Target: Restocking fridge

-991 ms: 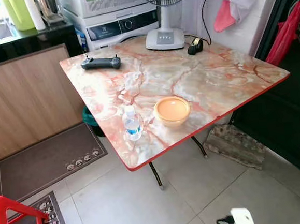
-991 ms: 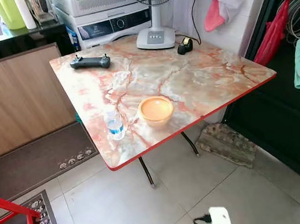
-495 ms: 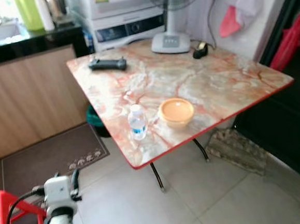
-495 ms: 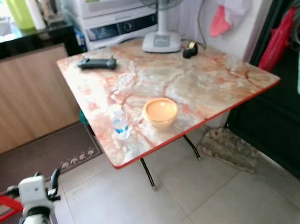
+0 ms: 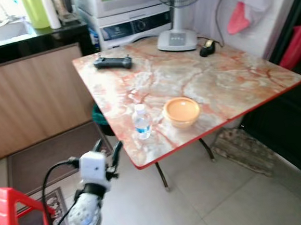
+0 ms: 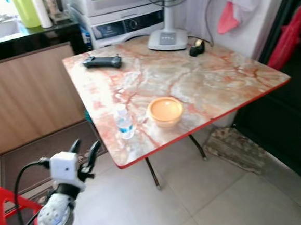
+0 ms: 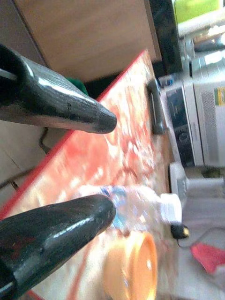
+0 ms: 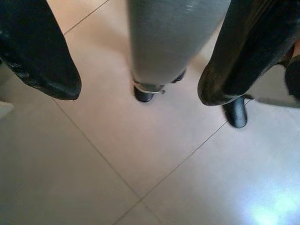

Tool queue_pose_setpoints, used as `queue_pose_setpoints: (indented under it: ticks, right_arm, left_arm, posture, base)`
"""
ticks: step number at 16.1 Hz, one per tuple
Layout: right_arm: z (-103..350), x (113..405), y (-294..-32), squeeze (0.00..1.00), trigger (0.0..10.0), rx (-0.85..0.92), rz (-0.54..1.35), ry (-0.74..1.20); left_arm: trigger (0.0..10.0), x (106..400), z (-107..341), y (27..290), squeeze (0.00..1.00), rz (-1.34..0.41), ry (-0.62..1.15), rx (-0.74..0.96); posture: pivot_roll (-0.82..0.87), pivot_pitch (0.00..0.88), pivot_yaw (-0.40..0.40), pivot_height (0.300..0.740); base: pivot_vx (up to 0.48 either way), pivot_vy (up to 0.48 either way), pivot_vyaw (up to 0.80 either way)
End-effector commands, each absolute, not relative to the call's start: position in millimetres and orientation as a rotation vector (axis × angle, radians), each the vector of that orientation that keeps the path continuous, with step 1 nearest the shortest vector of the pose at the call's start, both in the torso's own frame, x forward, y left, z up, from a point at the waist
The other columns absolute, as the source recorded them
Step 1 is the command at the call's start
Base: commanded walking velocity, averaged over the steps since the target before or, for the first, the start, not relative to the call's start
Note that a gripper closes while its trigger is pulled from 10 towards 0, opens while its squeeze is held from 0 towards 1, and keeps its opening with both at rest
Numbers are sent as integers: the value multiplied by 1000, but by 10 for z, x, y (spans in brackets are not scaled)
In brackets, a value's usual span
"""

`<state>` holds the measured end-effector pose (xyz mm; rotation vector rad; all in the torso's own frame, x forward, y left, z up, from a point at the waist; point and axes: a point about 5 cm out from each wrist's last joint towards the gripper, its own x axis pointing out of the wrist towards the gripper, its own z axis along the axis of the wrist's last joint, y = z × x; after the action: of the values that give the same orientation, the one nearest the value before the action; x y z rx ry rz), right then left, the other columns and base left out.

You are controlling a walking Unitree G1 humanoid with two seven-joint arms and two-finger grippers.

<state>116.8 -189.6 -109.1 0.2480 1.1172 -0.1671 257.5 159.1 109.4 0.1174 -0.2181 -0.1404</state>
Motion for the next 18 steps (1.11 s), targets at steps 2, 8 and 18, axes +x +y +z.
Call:
queue_pose_setpoints:
  ticks: [2,8,18]
  right_arm:
    - [-1077,1174,-1948,0,10000,271,-195,1077]
    - [-1037,1173,-2100,0,10000,263,-301,985]
    - [-1056,1134,-2057,0,10000,249,-294,1002]
  left_arm:
    - [10000,2621,1304,1554,0,-97,-275,110]
    - [10000,2628,1565,1617,0,-55,-302,103]
    - [10000,2569,1637,1618,0,-94,-262,109]
  posture:
    - [169,0,-35,740]
    - [111,0,-38,740]
    - [128,0,-11,740]
  base:
    - [0,0,0]
    - [0,0,0]
    - [174,0,0]
